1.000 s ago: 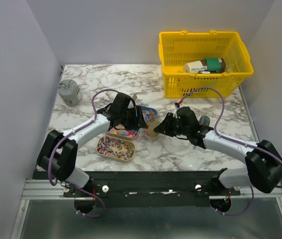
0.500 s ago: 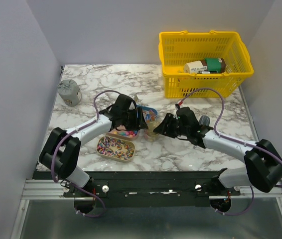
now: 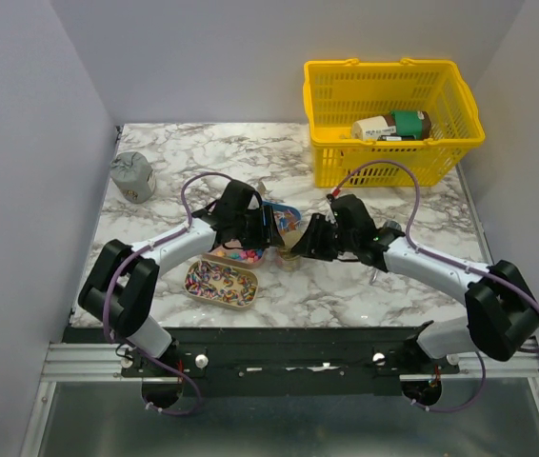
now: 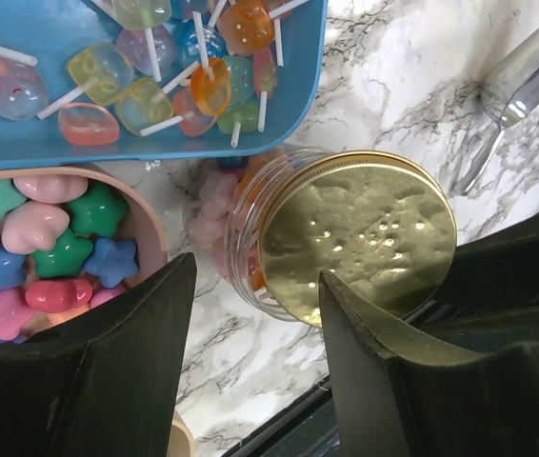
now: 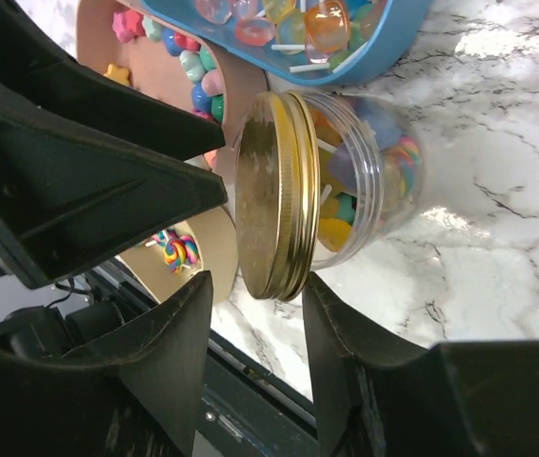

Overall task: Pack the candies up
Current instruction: Close the bottle lid on the packing bottle.

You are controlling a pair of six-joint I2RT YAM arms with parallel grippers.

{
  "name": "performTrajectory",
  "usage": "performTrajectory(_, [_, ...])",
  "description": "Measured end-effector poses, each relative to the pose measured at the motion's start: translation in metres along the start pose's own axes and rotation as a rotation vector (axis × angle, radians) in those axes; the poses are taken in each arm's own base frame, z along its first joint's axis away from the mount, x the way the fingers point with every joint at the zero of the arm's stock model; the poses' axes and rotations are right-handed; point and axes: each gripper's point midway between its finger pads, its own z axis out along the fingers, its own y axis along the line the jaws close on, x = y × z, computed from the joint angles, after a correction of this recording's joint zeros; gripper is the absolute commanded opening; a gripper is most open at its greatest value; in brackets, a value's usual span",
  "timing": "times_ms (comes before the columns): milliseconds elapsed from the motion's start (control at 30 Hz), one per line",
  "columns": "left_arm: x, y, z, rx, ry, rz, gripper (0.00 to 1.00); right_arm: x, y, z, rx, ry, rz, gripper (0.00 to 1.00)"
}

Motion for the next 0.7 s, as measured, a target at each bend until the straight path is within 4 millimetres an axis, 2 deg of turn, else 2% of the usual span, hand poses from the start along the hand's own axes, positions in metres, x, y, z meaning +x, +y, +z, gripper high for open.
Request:
performTrajectory(167, [0.000,0.001,0.001,-0.001,0.001,0.001,0.63,0.013,-0.012,0.012,0.051,0.087,0.020,0.46])
performTrajectory(333, [0.001,0.002,0.004,-0.005,0.006,-0.001,0.63,0.027,-0.026,0.013,0.105,0.143,0.042,0.45])
performTrajectory(700, [0.003,0.005,0.007,-0.011,0.014,-0.003,0.62,0.026,-0.022,0.009,0.107,0.156,0.031,0.48])
